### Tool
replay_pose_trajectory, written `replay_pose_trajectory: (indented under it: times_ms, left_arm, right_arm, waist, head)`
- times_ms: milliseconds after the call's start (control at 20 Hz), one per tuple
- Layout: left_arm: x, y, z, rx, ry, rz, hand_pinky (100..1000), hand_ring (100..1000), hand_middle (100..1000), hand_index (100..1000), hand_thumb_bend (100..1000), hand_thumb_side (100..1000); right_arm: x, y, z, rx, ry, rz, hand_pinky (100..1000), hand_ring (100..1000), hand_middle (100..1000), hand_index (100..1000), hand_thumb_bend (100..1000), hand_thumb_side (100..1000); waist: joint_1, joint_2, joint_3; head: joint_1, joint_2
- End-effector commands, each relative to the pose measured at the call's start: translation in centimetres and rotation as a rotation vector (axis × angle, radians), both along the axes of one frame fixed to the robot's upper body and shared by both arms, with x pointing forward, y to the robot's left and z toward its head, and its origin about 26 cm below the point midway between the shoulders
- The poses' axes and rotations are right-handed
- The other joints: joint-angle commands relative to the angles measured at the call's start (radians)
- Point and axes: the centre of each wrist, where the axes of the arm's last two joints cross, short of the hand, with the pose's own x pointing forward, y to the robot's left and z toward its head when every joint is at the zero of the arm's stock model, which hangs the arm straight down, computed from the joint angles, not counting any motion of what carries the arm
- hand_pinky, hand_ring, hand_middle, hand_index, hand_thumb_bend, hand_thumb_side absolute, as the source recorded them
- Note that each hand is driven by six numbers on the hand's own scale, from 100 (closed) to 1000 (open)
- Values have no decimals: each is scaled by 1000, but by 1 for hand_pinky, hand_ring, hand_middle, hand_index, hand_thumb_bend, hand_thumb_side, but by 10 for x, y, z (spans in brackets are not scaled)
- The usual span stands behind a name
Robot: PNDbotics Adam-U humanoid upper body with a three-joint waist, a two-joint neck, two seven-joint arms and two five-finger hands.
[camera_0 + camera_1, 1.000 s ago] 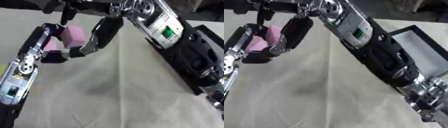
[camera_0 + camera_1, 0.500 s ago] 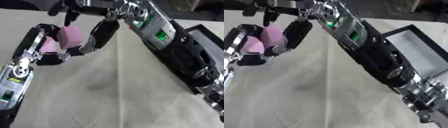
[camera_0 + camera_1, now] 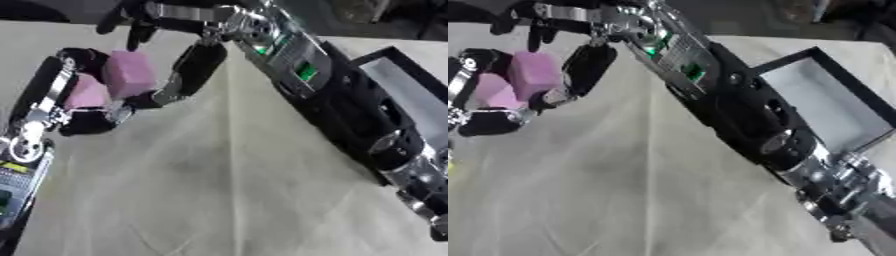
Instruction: Pick up the objects with one hand, pass them to the other hand, and then place them into the box on the other side of the table.
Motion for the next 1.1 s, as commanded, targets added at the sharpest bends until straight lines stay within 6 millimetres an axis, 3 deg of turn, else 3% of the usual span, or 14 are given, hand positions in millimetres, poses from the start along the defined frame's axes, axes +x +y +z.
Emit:
replay_pose_trajectory:
  times_ms: [50,1100]
  left_arm:
    - [-3,3,11,1,-36,-17,764,540,478,355,174,100]
    - [-11,-4,16,-12,-51,-70,764,541,475,362,169,100]
  right_arm:
    - [0,-7,8,7,-43,-16,839,804,912,900,498,241]
    - [13,-10,-4,3,-3,-81,832,770,874,871,465,174]
  waist:
    - [3,-12,1]
    - [3,2,11]
  head:
    - [-9,-1]
    - [-36,-1]
